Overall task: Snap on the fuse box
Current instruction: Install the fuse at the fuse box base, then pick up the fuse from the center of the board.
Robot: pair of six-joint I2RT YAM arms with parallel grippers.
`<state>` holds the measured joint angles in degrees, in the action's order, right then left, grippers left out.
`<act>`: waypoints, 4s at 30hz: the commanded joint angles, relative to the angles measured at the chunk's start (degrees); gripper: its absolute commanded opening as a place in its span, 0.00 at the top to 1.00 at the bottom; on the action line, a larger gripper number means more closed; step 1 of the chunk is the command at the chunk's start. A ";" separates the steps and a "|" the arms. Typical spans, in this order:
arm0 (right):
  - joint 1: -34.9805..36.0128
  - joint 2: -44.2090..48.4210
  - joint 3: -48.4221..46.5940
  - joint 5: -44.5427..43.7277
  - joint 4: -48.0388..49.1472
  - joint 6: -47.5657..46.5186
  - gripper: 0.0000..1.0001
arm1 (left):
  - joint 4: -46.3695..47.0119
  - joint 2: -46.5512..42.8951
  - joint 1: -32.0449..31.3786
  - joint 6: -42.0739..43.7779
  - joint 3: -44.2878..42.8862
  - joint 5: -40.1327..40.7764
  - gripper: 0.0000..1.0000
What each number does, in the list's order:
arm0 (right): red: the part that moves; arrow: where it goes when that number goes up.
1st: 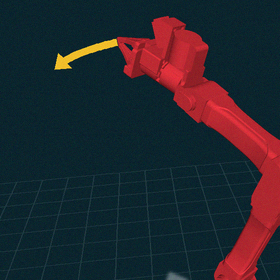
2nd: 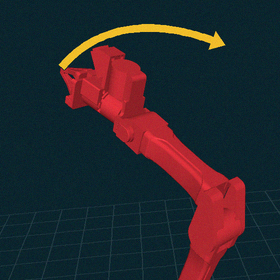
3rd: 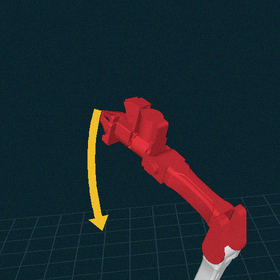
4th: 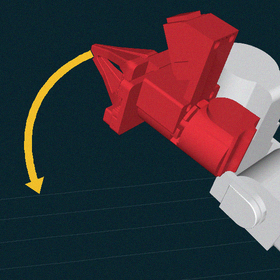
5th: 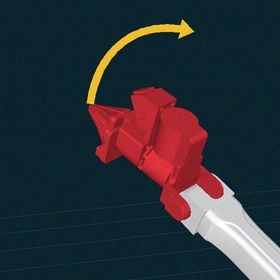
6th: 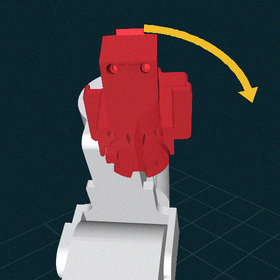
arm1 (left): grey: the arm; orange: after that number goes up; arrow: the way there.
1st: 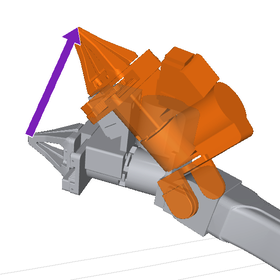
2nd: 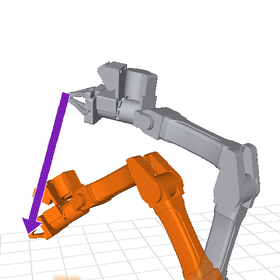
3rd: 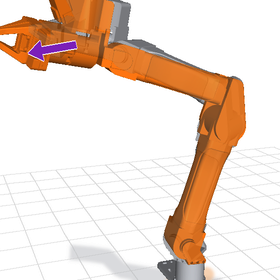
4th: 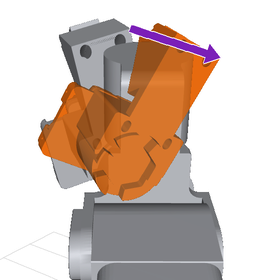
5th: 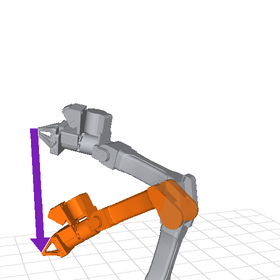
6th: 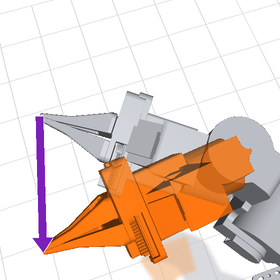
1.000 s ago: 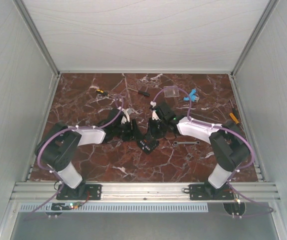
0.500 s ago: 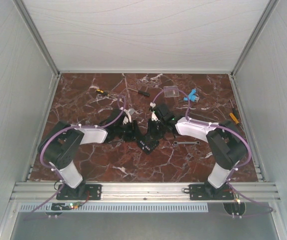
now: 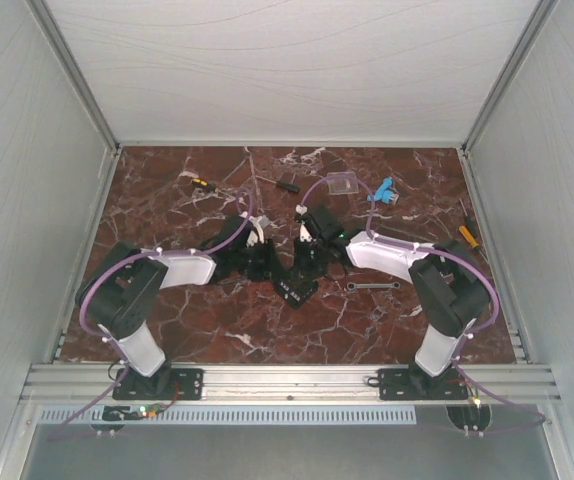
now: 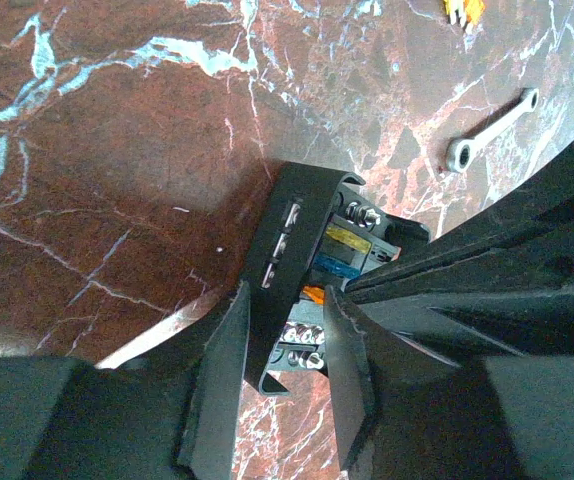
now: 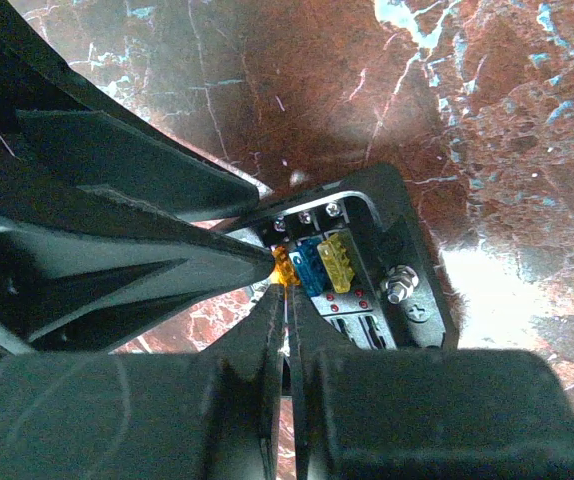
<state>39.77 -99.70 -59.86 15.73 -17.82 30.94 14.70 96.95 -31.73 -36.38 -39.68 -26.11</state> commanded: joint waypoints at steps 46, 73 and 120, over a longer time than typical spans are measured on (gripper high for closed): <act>-9.88 6.54 -5.50 -15.28 -12.88 -16.61 0.63 | 2.65 -17.92 5.39 -0.17 8.49 8.89 0.23; -19.75 -6.06 -8.96 -26.03 -12.79 -11.56 0.59 | 8.19 -21.93 8.15 2.08 15.37 10.64 0.01; -20.86 -5.70 -7.06 -16.70 -19.91 -18.72 0.66 | 9.43 -22.33 6.51 1.95 15.96 10.91 0.01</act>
<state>19.29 -103.63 -65.41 -1.91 -36.10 14.04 20.99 75.75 -24.62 -35.11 -23.46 -15.92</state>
